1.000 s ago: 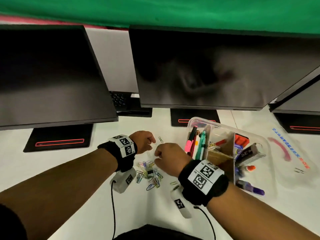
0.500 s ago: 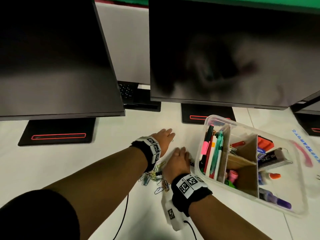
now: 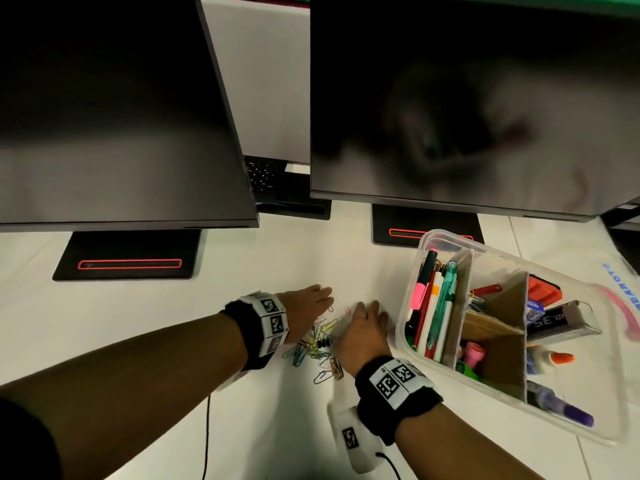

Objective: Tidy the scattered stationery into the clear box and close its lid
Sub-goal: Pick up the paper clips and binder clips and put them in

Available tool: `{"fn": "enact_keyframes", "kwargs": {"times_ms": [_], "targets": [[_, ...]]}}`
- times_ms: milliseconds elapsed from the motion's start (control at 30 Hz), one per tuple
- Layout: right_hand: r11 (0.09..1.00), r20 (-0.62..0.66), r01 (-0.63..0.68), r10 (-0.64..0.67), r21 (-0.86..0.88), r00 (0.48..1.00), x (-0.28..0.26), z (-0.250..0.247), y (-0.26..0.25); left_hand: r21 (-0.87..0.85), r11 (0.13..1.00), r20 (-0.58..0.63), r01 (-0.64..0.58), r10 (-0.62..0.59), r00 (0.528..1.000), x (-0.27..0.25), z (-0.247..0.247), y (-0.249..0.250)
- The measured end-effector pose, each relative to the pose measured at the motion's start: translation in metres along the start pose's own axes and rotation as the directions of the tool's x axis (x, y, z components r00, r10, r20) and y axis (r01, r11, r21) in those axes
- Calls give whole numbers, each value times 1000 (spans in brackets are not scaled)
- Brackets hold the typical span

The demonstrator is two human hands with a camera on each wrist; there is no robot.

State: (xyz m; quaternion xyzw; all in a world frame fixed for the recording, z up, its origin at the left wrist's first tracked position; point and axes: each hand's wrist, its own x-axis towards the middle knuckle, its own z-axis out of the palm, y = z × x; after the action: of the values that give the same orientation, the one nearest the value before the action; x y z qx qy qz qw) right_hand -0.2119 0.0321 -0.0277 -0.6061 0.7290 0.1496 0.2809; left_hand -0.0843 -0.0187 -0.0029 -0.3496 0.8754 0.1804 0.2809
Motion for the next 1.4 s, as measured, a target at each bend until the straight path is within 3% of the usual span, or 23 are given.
{"fn": "enact_keyframes", "kwargs": {"times_ms": [100,200,267,333,433,533,633,700,800,867,967,1133,1267,1400], "targets": [[989,19,147,-147,-26,989,2,11,-1,34,999,34,-9,8,999,-10,19,-1],[930,49,365,-363,-46,931,-8,10,-1,44,999,38,-28,27,999,-17,33,0],[907,46,421,-421,13,906,-16,6,4,-40,999,8,-36,37,999,-23,36,2],[913,-11,395,-396,97,918,-23,2,12,-220,976,-81,-6,-13,997,-30,35,2],[945,-36,302,-308,-123,951,-32,-8,24,-328,942,-155,75,-132,979,-34,32,-3],[916,47,191,-187,-352,981,-35,-6,31,-296,934,-50,200,-225,973,-33,33,-5],[890,63,173,-162,-421,985,-34,7,35,-305,914,6,266,-277,961,-32,37,3],[923,34,154,-152,-353,988,-29,11,36,-342,900,8,271,-285,958,-30,42,10],[986,-1,145,-146,-79,989,-21,9,32,-431,861,-25,271,-312,950,-24,48,23],[979,-7,180,-181,94,984,-18,3,26,-486,832,-50,268,-333,942,-18,48,31],[943,-55,270,-264,196,963,-15,-2,15,-552,796,-111,247,-364,925,-11,46,35],[925,-187,339,-307,172,933,-20,-8,14,-577,776,-137,256,-401,906,-16,41,18],[951,9,309,-310,23,951,-20,-4,9,-504,806,-36,309,-377,925,-21,40,21],[930,-30,356,-355,86,934,-15,5,-1,-547,799,-94,250,-356,930,-14,44,39]]}}
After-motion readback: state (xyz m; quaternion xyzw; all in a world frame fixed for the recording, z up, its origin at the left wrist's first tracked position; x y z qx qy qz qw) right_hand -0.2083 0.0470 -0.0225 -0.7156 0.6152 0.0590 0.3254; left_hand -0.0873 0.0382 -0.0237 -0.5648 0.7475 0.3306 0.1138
